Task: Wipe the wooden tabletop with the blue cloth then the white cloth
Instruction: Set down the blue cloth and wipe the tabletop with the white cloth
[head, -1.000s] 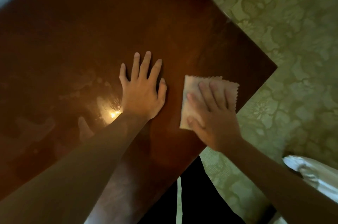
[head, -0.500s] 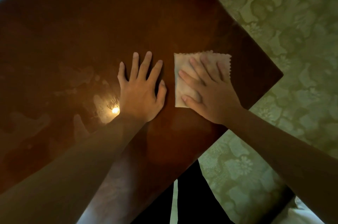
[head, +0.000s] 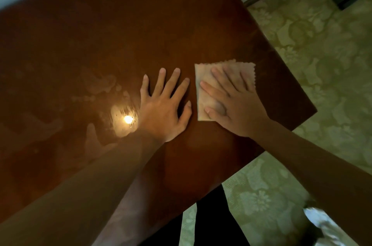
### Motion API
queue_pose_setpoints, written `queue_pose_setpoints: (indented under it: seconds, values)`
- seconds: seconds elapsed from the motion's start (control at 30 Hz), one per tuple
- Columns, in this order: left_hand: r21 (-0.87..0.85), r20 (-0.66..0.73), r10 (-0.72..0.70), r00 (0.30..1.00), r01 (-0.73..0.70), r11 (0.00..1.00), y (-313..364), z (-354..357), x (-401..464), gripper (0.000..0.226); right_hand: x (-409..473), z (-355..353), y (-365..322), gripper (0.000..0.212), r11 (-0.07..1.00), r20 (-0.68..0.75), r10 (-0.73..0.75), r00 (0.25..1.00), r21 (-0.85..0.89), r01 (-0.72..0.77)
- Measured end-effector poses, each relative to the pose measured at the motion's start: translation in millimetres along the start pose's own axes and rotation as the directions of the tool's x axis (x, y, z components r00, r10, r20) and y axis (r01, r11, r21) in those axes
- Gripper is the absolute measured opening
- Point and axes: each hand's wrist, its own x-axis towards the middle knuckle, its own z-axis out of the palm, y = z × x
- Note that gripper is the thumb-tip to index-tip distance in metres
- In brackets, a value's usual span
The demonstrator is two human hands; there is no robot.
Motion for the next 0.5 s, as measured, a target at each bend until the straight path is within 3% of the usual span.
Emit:
queue_pose_setpoints:
  seconds: [0.37,0.5]
  values:
    - [-0.01,-0.055,0.004,0.998,-0.004,1.0,-1.7,4.1,-0.4,0.056,-34.1,1.8,-2.2,0.063,0.995,0.004,-0.095,0.996,0.014,0.095]
    - [-0.031,-0.08,-0.015,0.997,0.013,0.999,-2.2,6.1,0.1,0.054,2.7,0.3,7.7,0.064,0.993,0.013,-0.115,0.993,0.002,0.115]
